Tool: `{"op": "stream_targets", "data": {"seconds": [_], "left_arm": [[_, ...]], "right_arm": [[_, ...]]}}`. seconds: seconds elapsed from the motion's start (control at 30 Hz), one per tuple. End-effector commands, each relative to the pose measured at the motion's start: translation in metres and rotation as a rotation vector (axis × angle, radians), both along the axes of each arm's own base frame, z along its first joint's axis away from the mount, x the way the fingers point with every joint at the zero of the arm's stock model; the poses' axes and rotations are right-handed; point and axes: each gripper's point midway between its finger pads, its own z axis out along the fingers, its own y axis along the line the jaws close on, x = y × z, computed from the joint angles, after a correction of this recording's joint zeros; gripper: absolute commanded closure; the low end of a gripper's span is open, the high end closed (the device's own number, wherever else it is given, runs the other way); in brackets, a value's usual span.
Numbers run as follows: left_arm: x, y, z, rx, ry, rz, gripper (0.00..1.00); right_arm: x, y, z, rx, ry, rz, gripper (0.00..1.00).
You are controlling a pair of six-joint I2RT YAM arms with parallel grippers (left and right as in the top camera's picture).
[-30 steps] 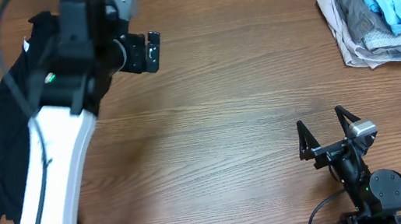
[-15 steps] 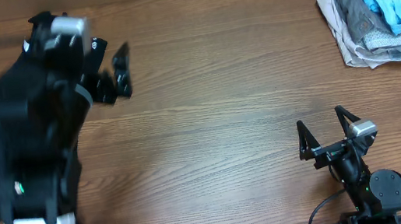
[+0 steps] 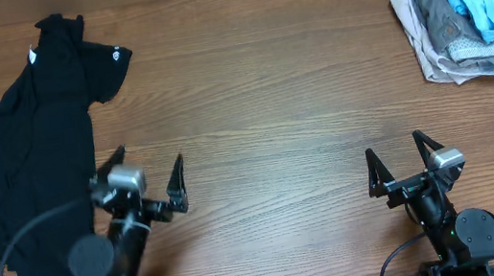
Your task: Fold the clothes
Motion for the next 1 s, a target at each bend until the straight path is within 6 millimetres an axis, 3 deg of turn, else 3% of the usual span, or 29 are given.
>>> {"op": "stream_targets", "data": {"seconds": [0.0, 0.47, 0.67, 0.97], "left_arm": [[-0.004, 0.014, -0.015, -0.059, -0.014, 0.081, 0.0], [-0.013, 0.041, -0.039, -0.063, -0.084, 0.214, 0.0], [-0.021, 0.049, -0.071, -0.05, 0.038, 0.251, 0.0], [-0.021, 0.051, -0.071, -0.052, 0.034, 0.257, 0.0]], "right_arm": [[0.0, -0.002, -0.001, 0.004, -0.006, -0.012, 0.0], [0.0, -0.002, -0.001, 0.004, -0.006, -0.012, 0.0], [0.0, -0.002, -0.001, 0.004, -0.006, -0.012, 0.0], [0.0, -0.002, -0.001, 0.004, -0.006, -0.012, 0.0]]}}
